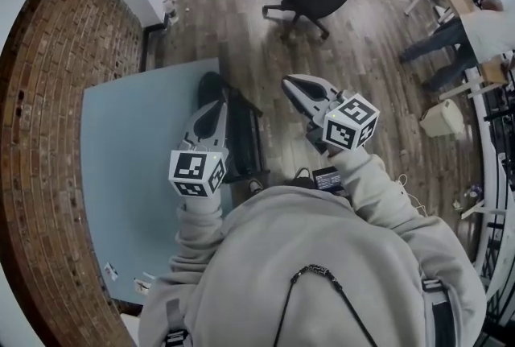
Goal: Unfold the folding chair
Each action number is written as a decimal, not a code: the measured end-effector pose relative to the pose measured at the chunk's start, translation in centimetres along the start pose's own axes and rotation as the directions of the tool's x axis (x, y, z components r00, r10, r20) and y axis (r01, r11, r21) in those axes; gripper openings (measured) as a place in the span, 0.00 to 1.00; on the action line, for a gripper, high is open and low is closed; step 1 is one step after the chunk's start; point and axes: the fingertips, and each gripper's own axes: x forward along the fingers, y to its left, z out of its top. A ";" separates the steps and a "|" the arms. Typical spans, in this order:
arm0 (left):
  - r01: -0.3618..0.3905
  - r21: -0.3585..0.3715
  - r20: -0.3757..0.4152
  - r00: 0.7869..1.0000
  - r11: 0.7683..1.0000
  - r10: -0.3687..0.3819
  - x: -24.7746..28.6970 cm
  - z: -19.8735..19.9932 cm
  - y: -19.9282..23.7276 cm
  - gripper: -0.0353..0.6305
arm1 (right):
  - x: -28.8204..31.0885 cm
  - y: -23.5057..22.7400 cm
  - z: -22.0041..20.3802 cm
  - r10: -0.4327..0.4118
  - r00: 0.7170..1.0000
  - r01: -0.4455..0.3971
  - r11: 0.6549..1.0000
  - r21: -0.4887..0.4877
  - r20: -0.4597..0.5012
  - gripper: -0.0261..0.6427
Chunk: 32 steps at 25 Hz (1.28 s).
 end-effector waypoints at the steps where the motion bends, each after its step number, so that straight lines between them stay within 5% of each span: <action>1: -0.014 -0.011 -0.022 1.000 1.000 0.014 0.3 -1.0 0.8 0.06 | 0.9 -0.5 -0.8 -0.003 1.000 0.003 1.000 0.008 -0.019 0.05; 4: -0.049 -0.049 -0.114 0.993 0.998 0.043 1.2 -5.0 3.1 0.09 | 3.9 -2.1 -4.7 -0.008 0.995 0.014 0.998 0.058 -0.103 0.05; 6: -0.078 -0.083 -0.192 0.980 0.994 0.060 1.7 -8.4 4.6 0.23 | 6.1 -3.2 -8.6 -0.005 0.983 0.025 0.994 0.104 -0.186 0.09; 7: -0.100 -0.101 -0.243 0.967 0.990 0.073 1.9 -10.3 5.4 0.33 | 7.2 -3.6 -11.0 -0.001 0.971 0.035 0.990 0.136 -0.237 0.19; 9: -0.146 -0.123 -0.351 0.932 0.982 0.094 2.0 -14.5 6.8 0.56 | 9.1 -4.3 -16.9 0.015 0.936 0.064 0.975 0.212 -0.351 0.33; 13: -0.178 -0.161 -0.467 0.880 0.971 0.084 2.8 -20.3 9.1 0.65 | 13.4 -4.5 -29.3 0.103 0.824 0.113 0.934 0.340 -0.558 0.40; 19: -0.196 -0.329 -0.620 0.783 0.924 -0.054 3.5 -26.7 10.7 0.65 | 18.2 -4.6 -42.8 0.088 0.657 0.237 0.919 0.316 -0.749 0.40; 23: -0.080 -0.268 -0.683 0.719 0.960 -0.131 2.8 -28.7 10.1 0.65 | 19.3 -5.0 -49.5 0.034 0.550 0.372 0.885 0.281 -0.835 0.40; 25: -0.034 -0.226 -0.718 0.681 0.974 -0.143 2.9 -30.0 9.9 0.63 | 20.2 -5.5 -51.1 0.002 0.539 0.384 0.890 0.247 -0.842 0.40; 26: -0.034 -0.213 -0.729 0.671 0.976 -0.136 3.1 -30.5 10.0 0.53 | 20.9 -5.7 -51.8 -0.001 0.546 0.377 0.893 0.244 -0.838 0.40; 28: -0.062 -0.168 -0.745 0.661 0.984 -0.086 3.3 -31.1 10.7 0.33 | 22.4 -5.5 -53.0 0.030 0.555 0.343 0.902 0.261 -0.831 0.40; 32: -0.108 -0.156 -0.749 0.661 0.982 -0.046 3.2 -31.2 11.0 0.27 | 22.9 -5.2 -54.4 0.077 0.507 0.286 0.924 0.252 -0.858 0.36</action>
